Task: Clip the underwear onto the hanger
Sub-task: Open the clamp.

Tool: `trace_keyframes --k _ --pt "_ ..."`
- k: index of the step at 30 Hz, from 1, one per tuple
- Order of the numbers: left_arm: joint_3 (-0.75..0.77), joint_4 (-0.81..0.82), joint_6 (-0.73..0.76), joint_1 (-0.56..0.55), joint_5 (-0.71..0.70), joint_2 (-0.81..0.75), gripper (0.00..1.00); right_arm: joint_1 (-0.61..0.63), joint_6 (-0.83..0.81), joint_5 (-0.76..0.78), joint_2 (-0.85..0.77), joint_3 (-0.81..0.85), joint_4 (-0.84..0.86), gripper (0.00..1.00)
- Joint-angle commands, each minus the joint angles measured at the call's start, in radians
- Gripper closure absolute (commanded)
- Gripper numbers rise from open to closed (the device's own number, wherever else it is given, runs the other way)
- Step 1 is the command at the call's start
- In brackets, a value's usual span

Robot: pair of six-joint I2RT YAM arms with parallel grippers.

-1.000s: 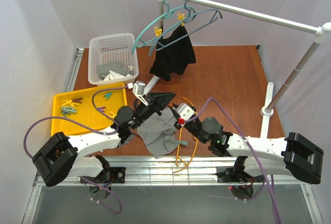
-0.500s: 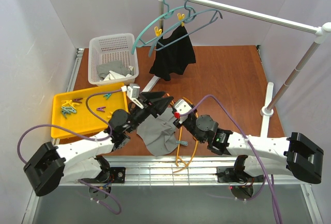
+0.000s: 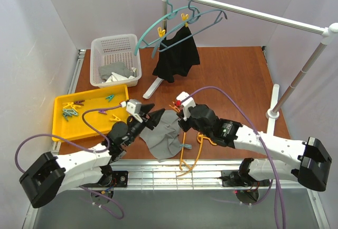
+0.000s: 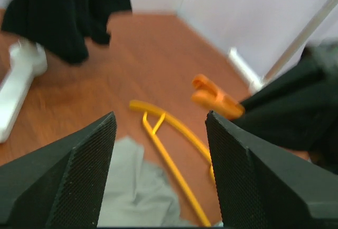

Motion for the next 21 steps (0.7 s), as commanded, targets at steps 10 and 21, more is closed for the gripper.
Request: trace_keyframes --k 10,21 --pt "0.191 -0.227 0.163 -0.139 0.089 0.371 0.47 -0.303 0.225 -0.617 0.063 0.101 -0.458 0.99" --pt "0.440 -0.497 0.111 -0.222 0.086 0.650 0.47 -0.458 0.159 -0.883 0.112 0.077 -0.564 0.99"
